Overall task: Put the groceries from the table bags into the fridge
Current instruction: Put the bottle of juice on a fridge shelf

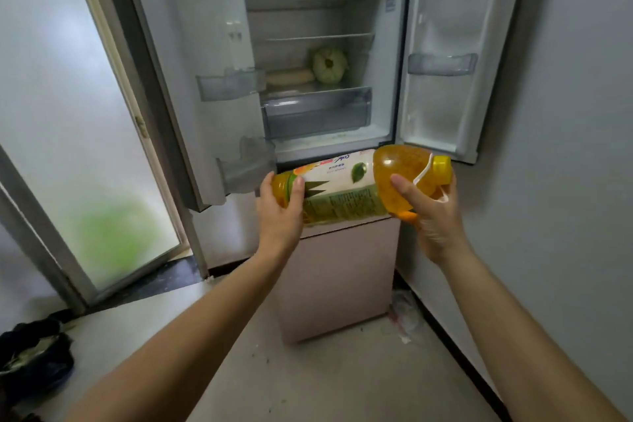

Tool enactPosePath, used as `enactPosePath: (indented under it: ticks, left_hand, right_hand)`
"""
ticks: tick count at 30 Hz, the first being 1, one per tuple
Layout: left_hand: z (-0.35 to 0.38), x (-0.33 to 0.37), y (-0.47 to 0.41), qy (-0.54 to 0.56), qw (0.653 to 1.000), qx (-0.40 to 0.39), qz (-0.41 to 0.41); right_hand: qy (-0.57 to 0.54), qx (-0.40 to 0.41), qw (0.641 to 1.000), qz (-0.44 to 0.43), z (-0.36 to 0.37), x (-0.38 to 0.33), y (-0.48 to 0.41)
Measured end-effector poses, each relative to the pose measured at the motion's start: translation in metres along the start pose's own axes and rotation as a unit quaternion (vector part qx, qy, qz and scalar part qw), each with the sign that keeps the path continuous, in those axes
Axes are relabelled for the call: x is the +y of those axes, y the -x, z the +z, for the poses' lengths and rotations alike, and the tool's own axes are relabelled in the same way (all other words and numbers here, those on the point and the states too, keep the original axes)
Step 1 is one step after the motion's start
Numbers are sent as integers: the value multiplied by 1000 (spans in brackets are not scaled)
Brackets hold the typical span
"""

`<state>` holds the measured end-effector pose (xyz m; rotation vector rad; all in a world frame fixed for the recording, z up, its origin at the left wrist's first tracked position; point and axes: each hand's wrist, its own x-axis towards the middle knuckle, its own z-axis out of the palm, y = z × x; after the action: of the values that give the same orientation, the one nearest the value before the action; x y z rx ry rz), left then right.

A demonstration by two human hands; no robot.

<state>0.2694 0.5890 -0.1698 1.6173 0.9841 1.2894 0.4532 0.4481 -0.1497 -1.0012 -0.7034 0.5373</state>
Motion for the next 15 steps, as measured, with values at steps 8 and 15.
enactPosePath:
  ticks: [8,15]
  left_hand:
    - [116,14,-191,58,996,-40,48]
    - [180,68,-349,92,991,-42,86]
  right_hand:
    - [18,32,996,-87,11,-9,-200]
    - [-35,61,985,-157,48,-20,-338]
